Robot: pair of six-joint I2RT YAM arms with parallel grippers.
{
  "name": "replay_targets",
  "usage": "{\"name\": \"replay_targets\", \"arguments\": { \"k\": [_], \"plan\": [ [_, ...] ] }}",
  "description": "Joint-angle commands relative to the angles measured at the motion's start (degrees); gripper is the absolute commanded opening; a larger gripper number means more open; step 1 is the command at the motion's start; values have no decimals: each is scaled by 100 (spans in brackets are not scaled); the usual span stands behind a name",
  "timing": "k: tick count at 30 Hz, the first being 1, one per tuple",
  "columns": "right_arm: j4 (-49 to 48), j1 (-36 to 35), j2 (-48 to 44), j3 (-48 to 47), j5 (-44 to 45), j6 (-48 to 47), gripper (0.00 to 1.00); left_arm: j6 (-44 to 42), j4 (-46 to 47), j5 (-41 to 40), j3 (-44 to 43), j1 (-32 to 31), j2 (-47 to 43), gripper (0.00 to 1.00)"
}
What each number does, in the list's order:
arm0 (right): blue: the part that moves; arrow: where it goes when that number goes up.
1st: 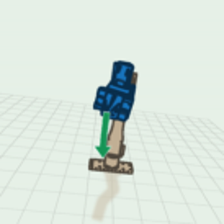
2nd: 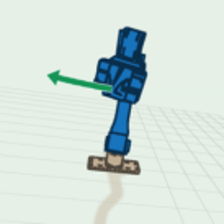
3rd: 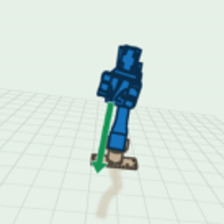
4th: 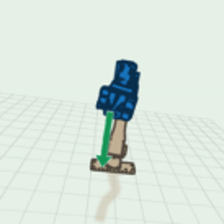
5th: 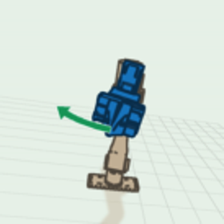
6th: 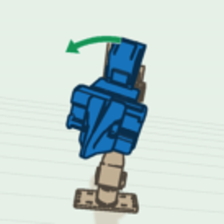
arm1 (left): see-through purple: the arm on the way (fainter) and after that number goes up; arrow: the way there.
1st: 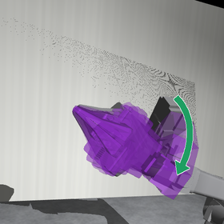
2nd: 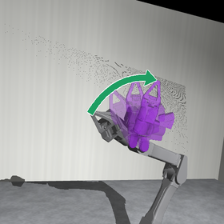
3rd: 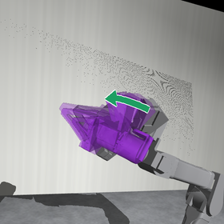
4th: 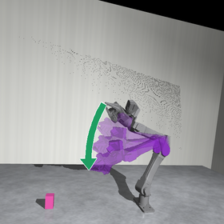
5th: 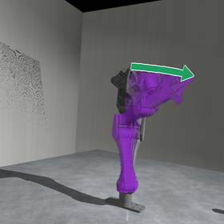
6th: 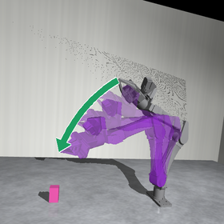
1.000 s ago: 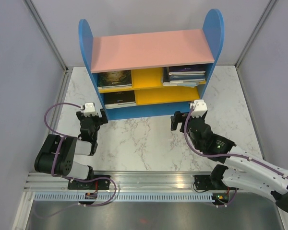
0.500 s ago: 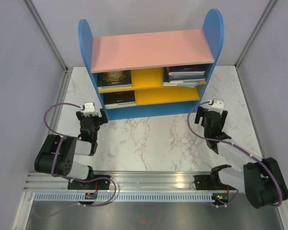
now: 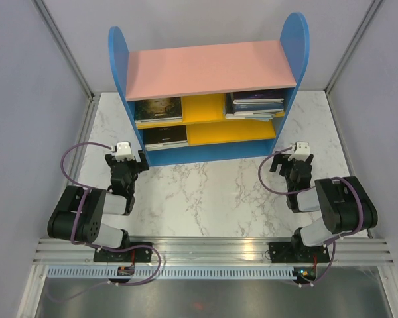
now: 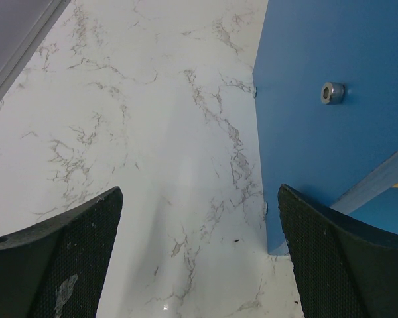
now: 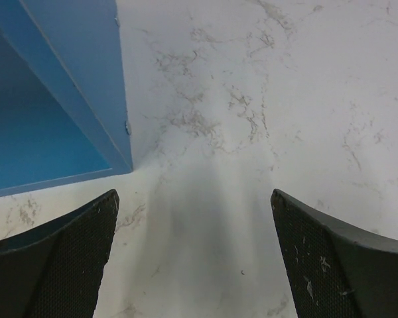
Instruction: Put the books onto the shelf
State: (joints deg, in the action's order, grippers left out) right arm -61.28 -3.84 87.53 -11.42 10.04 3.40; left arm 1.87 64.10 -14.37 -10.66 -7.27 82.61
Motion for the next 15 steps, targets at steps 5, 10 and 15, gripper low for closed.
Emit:
{"name": "replay_targets", "arguments": {
  "k": [5,10,15],
  "plan": [
    [-666,32,36,-255,-495,-164,98,-248,516,-4,-42,-38,1,100],
    [-640,32,10,-247,-477,-173,98,-240,516,-4,-42,-38,1,100],
    [-649,32,28,-255,-477,-173,98,-240,516,-4,-42,-38,1,100]
  ]
}}
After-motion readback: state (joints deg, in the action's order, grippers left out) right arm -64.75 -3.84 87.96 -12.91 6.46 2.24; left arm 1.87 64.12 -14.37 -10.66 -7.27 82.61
